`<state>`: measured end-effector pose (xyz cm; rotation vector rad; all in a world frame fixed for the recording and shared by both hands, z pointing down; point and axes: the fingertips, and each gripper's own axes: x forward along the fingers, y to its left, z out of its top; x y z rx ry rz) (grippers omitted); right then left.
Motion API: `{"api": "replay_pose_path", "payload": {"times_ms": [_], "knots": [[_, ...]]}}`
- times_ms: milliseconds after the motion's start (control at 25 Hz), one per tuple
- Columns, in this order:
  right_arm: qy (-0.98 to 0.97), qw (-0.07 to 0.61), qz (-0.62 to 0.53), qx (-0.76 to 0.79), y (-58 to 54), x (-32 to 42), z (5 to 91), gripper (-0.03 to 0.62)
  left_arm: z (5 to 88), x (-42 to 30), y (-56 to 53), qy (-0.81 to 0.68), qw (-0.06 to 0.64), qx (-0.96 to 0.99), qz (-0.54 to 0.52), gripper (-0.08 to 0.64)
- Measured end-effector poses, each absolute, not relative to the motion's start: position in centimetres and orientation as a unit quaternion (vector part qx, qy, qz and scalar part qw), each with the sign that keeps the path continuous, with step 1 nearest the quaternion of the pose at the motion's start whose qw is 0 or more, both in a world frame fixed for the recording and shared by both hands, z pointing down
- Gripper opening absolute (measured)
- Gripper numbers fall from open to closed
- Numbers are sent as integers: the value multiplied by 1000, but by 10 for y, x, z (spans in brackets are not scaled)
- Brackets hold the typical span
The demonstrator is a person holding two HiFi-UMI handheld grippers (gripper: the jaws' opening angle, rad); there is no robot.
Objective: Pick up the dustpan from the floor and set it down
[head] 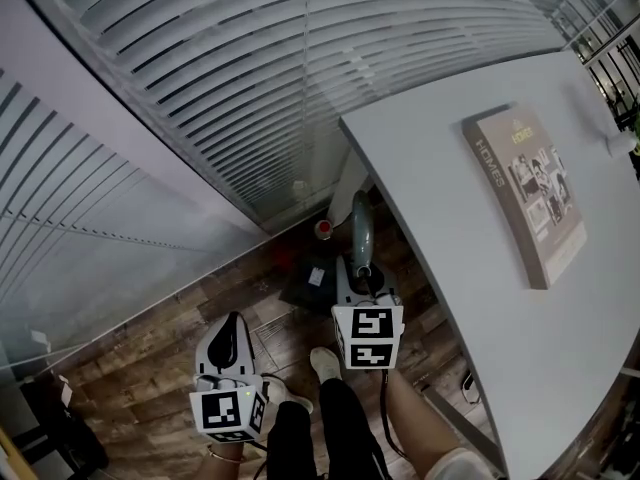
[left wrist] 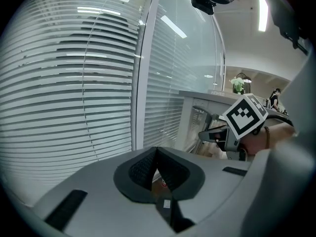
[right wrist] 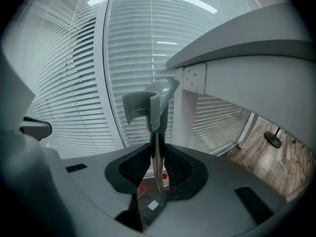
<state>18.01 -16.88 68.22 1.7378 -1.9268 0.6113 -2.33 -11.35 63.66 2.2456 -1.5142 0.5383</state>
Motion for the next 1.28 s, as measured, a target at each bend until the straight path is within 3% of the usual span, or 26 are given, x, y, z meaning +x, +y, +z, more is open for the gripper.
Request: {"api": "replay_pose_path", "payload": {"times_ms": [440, 800, 1280], "knots": [[-701, 227, 228, 636, -174, 185, 684, 103, 632, -22, -113, -539, 180, 800, 194, 18], [-701, 241, 234, 629, -166, 189, 686, 176, 626, -27, -108, -543, 172, 798, 197, 18], [-702, 244, 239, 625, -148, 185, 674, 186, 606, -49, -94, -560, 158, 790, 192, 18]]}}
